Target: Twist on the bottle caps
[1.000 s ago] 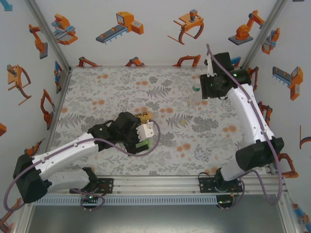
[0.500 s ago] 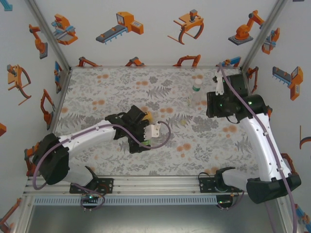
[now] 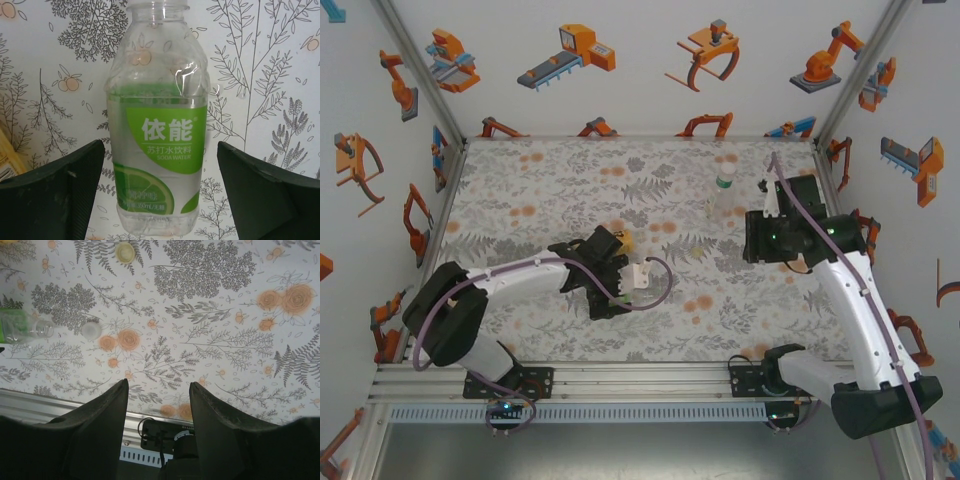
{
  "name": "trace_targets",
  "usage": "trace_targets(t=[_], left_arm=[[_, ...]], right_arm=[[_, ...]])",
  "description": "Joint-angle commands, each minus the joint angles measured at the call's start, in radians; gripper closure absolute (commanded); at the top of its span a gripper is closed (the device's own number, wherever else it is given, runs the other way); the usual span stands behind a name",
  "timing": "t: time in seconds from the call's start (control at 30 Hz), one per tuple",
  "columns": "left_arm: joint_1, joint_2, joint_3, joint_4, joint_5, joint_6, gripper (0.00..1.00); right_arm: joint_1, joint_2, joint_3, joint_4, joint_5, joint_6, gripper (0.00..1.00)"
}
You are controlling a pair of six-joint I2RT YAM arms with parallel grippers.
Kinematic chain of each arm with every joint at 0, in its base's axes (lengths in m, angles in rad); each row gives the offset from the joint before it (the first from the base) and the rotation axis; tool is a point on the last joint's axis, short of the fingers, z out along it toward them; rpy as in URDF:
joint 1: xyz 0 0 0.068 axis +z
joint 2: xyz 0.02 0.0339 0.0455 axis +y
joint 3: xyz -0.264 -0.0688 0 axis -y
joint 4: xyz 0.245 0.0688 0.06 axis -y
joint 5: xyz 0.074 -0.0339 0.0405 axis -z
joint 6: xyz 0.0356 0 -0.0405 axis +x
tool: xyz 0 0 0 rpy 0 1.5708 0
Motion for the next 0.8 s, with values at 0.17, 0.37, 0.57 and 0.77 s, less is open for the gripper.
trace_targets(t=[0.17,0.37,0.57,0.77], left_arm=[[0.014,0.027,0.016,-0.009,0.026,0.032,0.22],[0.014,0.026,0.014,-0.016,0.026,0.034,0.28],[0.015,0.025,0.015,-0.023,0.028,0.031,0.30],[0.015,0.032,0.023,-0.030,0.034,0.030,0.32]], right_arm=[[-0.005,-0.074,-0.077,0.038,-0.037,0.042,0.50],[-0.004,-0.096,-0.100,0.032,-0.033,0.046,0.51],[-0.005,-0.104,-0.096,0.013,-0.025,0.047,0.51],[-0.004,-0.104,-0.086,0.001,-0.027,0.048,0.51]])
